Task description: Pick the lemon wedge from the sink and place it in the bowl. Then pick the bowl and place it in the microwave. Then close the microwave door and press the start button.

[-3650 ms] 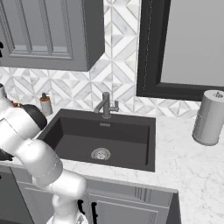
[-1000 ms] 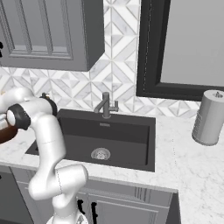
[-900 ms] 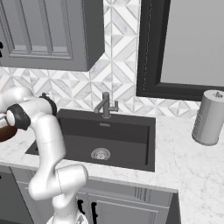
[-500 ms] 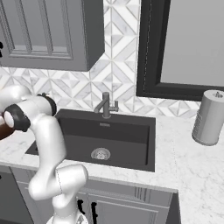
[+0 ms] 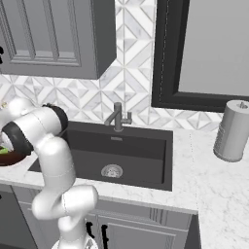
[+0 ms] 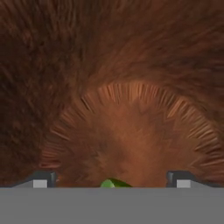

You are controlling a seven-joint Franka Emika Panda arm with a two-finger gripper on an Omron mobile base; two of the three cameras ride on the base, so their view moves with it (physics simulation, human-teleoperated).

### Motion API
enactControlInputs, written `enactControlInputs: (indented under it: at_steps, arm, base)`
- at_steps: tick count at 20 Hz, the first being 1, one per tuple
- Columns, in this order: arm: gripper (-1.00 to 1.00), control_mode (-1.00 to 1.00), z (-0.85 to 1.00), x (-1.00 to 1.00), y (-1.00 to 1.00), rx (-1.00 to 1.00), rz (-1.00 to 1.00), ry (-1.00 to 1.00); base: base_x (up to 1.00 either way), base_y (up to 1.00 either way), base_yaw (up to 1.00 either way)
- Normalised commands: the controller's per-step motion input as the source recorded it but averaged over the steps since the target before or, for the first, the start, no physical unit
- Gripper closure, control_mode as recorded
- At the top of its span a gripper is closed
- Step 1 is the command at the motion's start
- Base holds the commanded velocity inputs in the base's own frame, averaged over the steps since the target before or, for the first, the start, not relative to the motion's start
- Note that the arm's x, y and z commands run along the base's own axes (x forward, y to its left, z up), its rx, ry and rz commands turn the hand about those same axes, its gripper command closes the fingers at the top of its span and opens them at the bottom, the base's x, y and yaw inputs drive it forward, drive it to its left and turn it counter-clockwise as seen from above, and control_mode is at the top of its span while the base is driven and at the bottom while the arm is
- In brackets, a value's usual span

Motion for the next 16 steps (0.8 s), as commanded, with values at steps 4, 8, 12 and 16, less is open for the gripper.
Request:
enactControlInputs:
  at_steps: [4,8,12,16]
  arm:
    - [-1.00,-1.00,-0.90,0.97,0.74,0.02,0.07,0.00]
    - [-1.00,-1.00,0.05,0.37,0.54,0.08,0.04,-0.30]
    - [-1.00,-1.00,-0.04,0.26,0.61,0.01,0.00,-0.16]
    - [-1.00,-1.00,-0.03,-0.47,0.19,0.00,-0.01,-0.06]
  base:
    - [0.00,0.00,0.00]
    - [0.00,0.00,0.00]
    - [0.00,0.00,0.00]
    - [0.00,0.00,0.00]
